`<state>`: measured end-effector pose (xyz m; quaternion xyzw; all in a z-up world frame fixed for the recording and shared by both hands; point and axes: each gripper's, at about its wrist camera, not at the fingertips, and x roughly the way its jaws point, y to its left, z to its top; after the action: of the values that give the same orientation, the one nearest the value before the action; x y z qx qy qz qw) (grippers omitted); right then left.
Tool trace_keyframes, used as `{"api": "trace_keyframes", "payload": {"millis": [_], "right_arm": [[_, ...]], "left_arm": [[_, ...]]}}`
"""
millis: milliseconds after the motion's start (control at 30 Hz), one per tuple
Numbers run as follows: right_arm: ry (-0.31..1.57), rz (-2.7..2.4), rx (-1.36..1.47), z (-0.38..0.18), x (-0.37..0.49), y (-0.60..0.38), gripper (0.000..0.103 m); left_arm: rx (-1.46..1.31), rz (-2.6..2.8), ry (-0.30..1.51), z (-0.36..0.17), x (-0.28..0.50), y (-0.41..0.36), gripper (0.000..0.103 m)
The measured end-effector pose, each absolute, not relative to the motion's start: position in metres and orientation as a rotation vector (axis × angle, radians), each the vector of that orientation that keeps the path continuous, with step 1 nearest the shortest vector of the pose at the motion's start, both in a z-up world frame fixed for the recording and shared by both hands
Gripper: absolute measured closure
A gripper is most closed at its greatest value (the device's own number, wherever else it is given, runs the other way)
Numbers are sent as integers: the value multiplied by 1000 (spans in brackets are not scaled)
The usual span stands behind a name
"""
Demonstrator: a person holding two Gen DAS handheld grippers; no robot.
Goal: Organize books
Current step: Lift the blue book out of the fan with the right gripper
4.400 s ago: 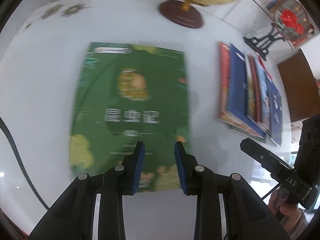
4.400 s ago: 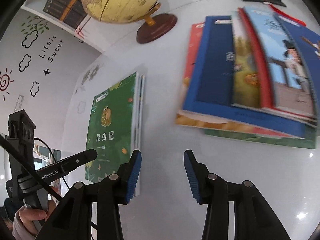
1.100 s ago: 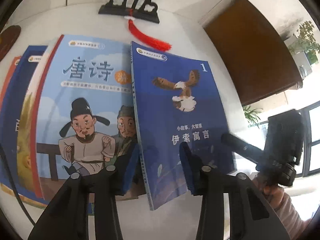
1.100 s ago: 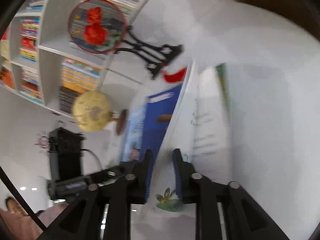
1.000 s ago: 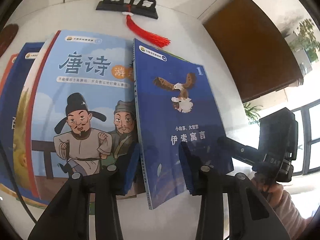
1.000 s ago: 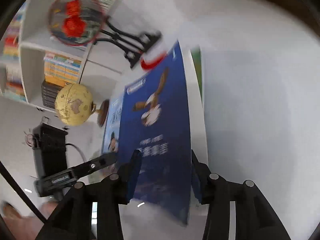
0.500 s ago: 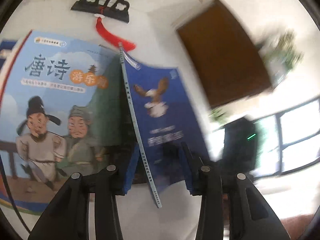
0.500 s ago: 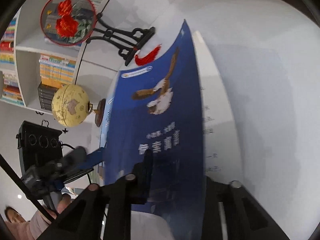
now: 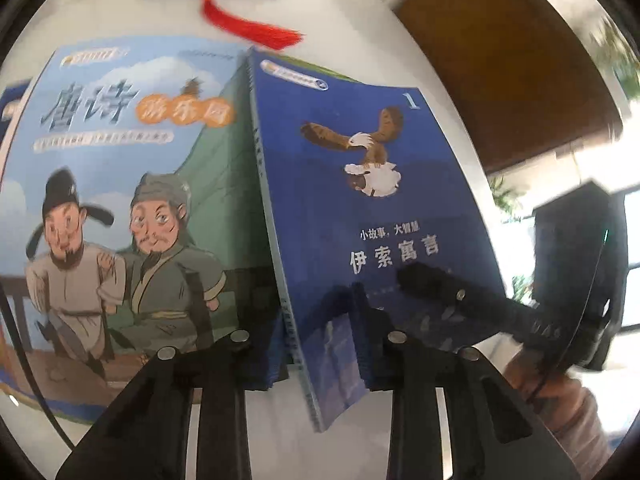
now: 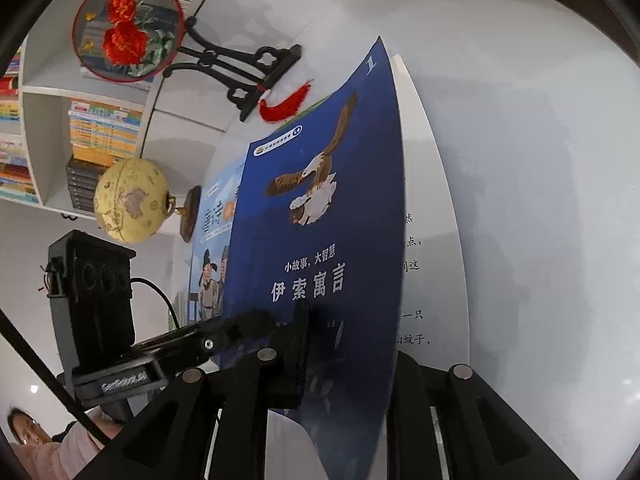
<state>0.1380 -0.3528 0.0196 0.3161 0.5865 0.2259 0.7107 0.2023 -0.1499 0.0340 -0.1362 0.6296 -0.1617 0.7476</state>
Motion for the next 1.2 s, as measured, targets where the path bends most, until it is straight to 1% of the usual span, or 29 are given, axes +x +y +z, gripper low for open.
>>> {"api": "trace_keyframes", "payload": {"millis": [100, 233, 267, 333, 367, 400, 533, 600, 667, 900, 967, 1200], "right_arm": [[1336, 461, 659, 25, 138, -354, 86], [1313, 440, 657, 26, 133, -357, 85], [1292, 448, 635, 26, 130, -354, 89], [1269, 468, 582, 29, 126, -347, 90], [1270, 488, 598, 28, 125, -345, 91], [1260, 487, 605, 30, 124, -344, 91], [1247, 471, 572, 36, 124, -343, 92], [1251, 474, 594, 39, 125, -349, 90], [1286, 435, 594, 38, 127, -358, 79], [1307, 362, 620, 31, 121, -379, 78], [1300, 335, 622, 32, 118, -383, 78], [1289, 310, 625, 32, 119, -384, 78]], "left_arm": [[-319, -364, 1373, 32, 201, -155, 81], [-432, -444, 1377, 32, 199, -161, 83], [-440, -454, 1379, 32, 200, -165, 83], [-334, -439, 1367, 34, 200, -180, 83], [-283, -421, 1363, 33, 200, -185, 84], [-256, -406, 1348, 35, 199, -185, 88], [-282, -408, 1295, 44, 191, -177, 89], [-297, -405, 1289, 43, 188, -169, 89], [-281, -399, 1290, 43, 184, -155, 89], [-331, -388, 1313, 47, 181, -141, 89], [-346, -386, 1325, 42, 185, -154, 90], [-328, -380, 1332, 44, 187, -149, 89]]}}
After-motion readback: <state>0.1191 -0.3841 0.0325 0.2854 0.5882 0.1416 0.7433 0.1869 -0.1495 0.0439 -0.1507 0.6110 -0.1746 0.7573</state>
